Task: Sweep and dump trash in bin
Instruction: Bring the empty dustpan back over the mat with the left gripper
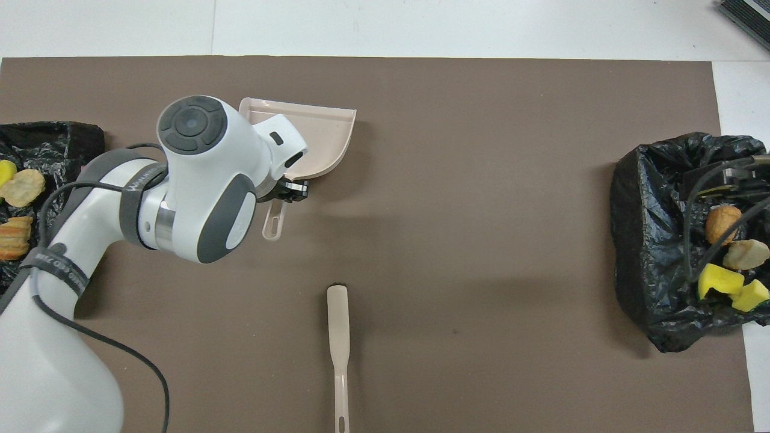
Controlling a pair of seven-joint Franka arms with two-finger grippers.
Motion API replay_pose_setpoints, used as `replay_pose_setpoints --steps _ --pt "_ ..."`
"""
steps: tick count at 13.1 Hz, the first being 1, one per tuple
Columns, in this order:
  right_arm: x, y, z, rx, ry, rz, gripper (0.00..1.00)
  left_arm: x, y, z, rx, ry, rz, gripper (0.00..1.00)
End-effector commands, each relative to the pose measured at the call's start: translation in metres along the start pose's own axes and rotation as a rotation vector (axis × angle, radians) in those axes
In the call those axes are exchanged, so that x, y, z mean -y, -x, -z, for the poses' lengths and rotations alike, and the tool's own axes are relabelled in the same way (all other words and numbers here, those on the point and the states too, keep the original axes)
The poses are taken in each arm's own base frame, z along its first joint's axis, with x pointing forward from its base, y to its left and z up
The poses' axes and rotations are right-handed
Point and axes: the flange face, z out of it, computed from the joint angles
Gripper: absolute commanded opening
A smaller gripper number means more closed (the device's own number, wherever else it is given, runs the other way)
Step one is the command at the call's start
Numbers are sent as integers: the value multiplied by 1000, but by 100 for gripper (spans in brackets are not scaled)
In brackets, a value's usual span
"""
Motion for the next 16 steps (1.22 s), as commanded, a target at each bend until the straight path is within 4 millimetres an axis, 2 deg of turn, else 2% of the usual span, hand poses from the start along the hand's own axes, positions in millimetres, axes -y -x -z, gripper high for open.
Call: replay_pose_setpoints --steps 1,3,5,6,7,9,10,11,12,13,15,16 --pt "-2 15 -10 19 -21 -27 100 -29 -14 -3 -31 25 80 0" --pt "2 16 -8 22 -19 -43 100 -47 -9 -5 -29 30 121 0" --pt "6 17 5 13 -16 -35 100 -51 -11 -14 -36 26 130 0" --pt "7 19 14 30 -18 -34 100 -59 -9 -27 -22 19 118 0" --pt "5 17 15 42 -17 -35 100 -60 -7 -27 -16 16 117 0" --pt "8 15 12 37 -14 -35 100 -60 -3 -31 -1 10 114 18" --pt "9 15 11 40 -14 -31 100 -60 1 -35 12 5 113 37" --pt "8 16 12 40 -17 -26 100 -59 0 -36 12 3 114 68" --pt "8 16 13 39 -16 -28 100 -58 -1 -34 8 3 105 92" --pt "8 16 13 39 -16 -26 100 -54 -1 -31 4 3 109 100" --pt "8 16 13 39 -16 -24 100 -40 0 0 -31 -2 108 100" --pt "8 16 13 39 -16 -26 100 -27 7 15 -28 -26 85 100"
